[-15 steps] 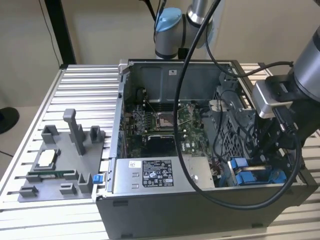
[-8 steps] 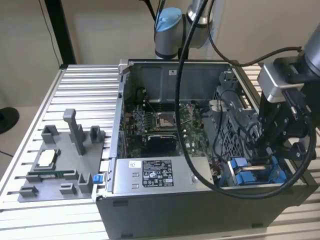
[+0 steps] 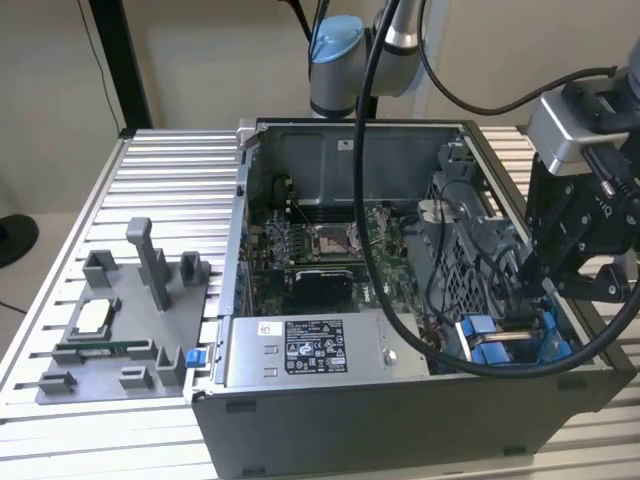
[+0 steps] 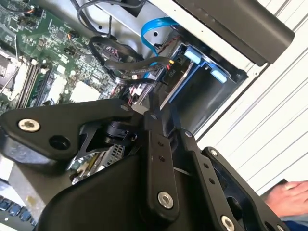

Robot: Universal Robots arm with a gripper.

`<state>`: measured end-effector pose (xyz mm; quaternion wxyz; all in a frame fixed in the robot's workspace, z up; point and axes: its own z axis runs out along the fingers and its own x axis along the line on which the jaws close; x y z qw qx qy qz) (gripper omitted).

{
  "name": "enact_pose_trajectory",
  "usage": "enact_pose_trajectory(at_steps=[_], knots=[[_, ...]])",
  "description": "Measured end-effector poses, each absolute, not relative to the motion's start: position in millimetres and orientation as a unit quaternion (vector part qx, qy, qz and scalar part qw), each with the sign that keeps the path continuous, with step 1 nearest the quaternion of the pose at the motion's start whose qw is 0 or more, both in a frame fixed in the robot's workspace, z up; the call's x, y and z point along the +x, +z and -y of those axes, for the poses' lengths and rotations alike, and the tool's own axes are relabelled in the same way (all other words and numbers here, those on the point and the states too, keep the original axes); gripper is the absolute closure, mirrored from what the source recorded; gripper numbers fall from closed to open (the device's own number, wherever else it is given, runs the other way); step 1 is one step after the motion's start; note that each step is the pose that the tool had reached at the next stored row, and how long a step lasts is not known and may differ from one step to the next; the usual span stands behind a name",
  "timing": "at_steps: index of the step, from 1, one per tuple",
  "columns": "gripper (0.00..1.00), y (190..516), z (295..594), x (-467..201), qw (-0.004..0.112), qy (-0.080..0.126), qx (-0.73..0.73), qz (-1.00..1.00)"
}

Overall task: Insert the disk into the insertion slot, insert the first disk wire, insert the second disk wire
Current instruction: 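Insert the second disk wire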

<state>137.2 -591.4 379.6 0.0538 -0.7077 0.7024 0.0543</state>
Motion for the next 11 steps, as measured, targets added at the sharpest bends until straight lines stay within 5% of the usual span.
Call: enact_pose_trajectory(at_steps=[11], knots=[[0.00, 379.7, 591.4, 137.2, 0.053, 0.053, -0.708, -0.702]])
